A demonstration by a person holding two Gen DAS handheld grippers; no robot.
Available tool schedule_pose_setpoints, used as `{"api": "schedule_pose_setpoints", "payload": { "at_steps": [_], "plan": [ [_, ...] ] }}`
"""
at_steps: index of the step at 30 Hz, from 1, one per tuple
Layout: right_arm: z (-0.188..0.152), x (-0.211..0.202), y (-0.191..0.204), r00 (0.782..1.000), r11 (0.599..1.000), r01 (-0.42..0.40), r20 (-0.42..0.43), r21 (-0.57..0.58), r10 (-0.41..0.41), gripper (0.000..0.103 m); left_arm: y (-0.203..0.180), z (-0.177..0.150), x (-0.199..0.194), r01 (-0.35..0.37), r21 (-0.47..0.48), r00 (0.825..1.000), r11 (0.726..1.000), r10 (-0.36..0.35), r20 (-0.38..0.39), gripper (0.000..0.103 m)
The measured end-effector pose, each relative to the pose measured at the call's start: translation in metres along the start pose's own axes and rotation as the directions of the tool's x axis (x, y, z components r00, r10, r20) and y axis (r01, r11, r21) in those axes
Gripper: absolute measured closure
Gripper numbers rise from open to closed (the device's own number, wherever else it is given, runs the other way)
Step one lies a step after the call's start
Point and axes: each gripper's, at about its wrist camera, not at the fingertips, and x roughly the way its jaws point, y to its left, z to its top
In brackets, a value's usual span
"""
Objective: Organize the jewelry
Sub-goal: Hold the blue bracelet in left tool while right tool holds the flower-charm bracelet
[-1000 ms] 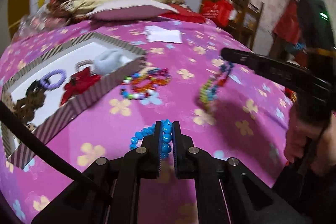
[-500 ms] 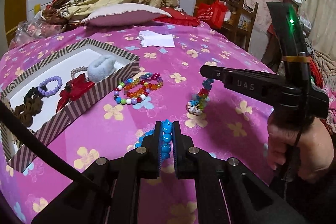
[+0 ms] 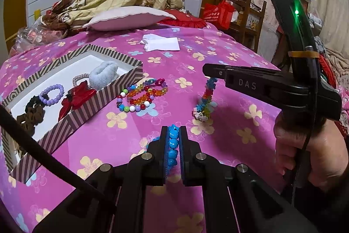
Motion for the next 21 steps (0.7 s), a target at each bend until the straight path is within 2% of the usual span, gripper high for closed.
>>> {"api": "schedule_pose_setpoints", "payload": {
  "at_steps": [21],
  "plan": [
    [0.0005, 0.0009, 0.002, 1.0, 1.0, -0.002, 0.003, -0.005, 0.002, 0.095, 0.0014, 0.0015, -0.0007, -0.007, 0.004, 1.0, 1.0, 0.007, 0.004, 0.094]
  ]
}}
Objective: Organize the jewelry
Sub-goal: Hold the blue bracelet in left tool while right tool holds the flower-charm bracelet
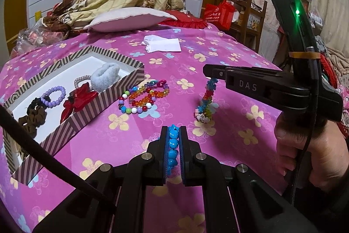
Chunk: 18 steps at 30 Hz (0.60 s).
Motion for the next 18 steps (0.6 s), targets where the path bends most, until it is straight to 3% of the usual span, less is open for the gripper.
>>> {"api": "schedule_pose_setpoints", "payload": {
  "at_steps": [18],
  "plan": [
    [0.0035, -0.0083, 0.0022, 1.0, 1.0, 0.0, 0.024, -0.004, 0.001, 0.095, -0.0044, -0.0008, -0.0013, -0.001, 0.009, 1.0, 1.0, 0.001, 0.005, 0.094]
  ]
}}
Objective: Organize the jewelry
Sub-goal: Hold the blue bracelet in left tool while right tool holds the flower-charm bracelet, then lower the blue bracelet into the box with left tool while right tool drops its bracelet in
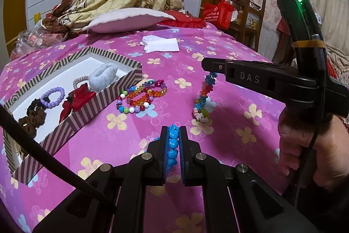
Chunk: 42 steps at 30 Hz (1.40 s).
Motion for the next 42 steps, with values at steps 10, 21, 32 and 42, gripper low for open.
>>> {"api": "schedule_pose_setpoints", "payload": {
  "at_steps": [10, 21, 32, 42],
  "plan": [
    [0.007, -0.025, 0.002, 0.999, 1.0, -0.026, 0.042, 0.012, 0.026, 0.095, 0.03, 0.005, -0.031, -0.03, -0.072, 0.998, 0.997, 0.034, 0.058, 0.094],
    [0.014, -0.045, -0.001, 0.989, 0.993, -0.114, 0.104, 0.043, 0.109, 0.095, 0.08, 0.023, -0.069, -0.018, -0.192, 0.99, 0.981, 0.044, 0.132, 0.094],
    [0.064, -0.034, 0.044, 0.963, 0.977, -0.207, 0.164, -0.054, 0.213, 0.095, 0.139, 0.079, -0.058, -0.125, -0.282, 0.963, 0.951, 0.185, 0.198, 0.094],
    [0.119, 0.034, 0.095, 0.94, 0.951, -0.3, 0.146, -0.077, 0.308, 0.095, 0.191, 0.048, -0.005, -0.204, -0.409, 0.966, 0.89, 0.251, 0.065, 0.094]
  ]
}}
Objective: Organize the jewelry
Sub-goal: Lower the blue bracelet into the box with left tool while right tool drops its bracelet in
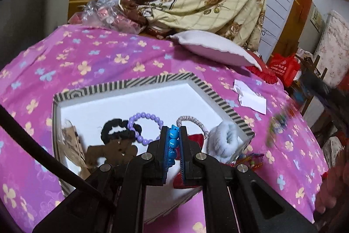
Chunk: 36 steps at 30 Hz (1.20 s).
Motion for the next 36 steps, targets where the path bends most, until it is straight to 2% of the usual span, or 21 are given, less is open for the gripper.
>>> {"api": "schedule_pose_setpoints", "payload": {
  "at_steps": [3, 6, 10, 15, 18, 21, 23, 25, 30, 36],
  "plan": [
    [0.01, 0.035, 0.002, 0.999, 1.0, -0.024, -0.032, 0.019, 0.024, 0.095, -0.008, -0.005, 0.001, -0.02, 0.039, 1.0, 0.999, 0.02, -0.006, 0.094],
    [0.01, 0.068, -0.001, 0.997, 0.999, -0.013, -0.07, 0.037, 0.015, 0.095, -0.015, -0.009, 0.008, -0.03, 0.064, 0.999, 0.997, 0.033, -0.036, 0.094],
    [0.0, 0.107, -0.014, 0.992, 0.997, 0.0, -0.123, 0.079, 0.009, 0.095, -0.016, -0.016, 0.023, -0.054, 0.065, 0.992, 0.996, 0.061, -0.108, 0.094],
    [-0.025, 0.148, -0.044, 0.975, 0.989, 0.034, -0.221, 0.145, -0.001, 0.095, -0.011, -0.019, 0.03, -0.108, 0.057, 0.984, 0.992, 0.115, -0.135, 0.094],
    [-0.032, 0.155, -0.054, 0.971, 0.986, 0.072, -0.239, 0.151, -0.034, 0.095, -0.004, -0.019, 0.032, -0.141, 0.03, 0.979, 0.99, 0.144, -0.147, 0.094],
    [-0.035, 0.158, -0.061, 0.971, 0.983, 0.048, -0.239, 0.175, -0.004, 0.094, 0.002, -0.017, 0.031, -0.161, 0.004, 0.977, 0.987, 0.16, -0.14, 0.094],
    [-0.037, 0.159, -0.063, 0.97, 0.982, 0.042, -0.242, 0.182, 0.003, 0.083, 0.003, -0.017, 0.032, -0.167, -0.004, 0.976, 0.986, 0.165, -0.146, 0.094],
    [-0.038, 0.158, -0.062, 0.973, 0.983, 0.028, -0.232, 0.183, 0.016, 0.082, 0.005, -0.017, 0.034, -0.166, -0.015, 0.974, 0.986, 0.161, -0.157, 0.092],
    [-0.034, 0.149, -0.063, 0.977, 0.982, 0.01, -0.21, 0.189, 0.03, 0.082, 0.008, -0.017, 0.036, -0.171, -0.027, 0.973, 0.985, 0.165, -0.161, 0.071],
    [-0.035, 0.114, -0.076, 0.98, 0.981, 0.052, -0.2, 0.185, -0.014, 0.082, 0.012, -0.012, 0.03, -0.161, -0.052, 0.979, 0.986, 0.153, -0.134, 0.057]
  ]
}}
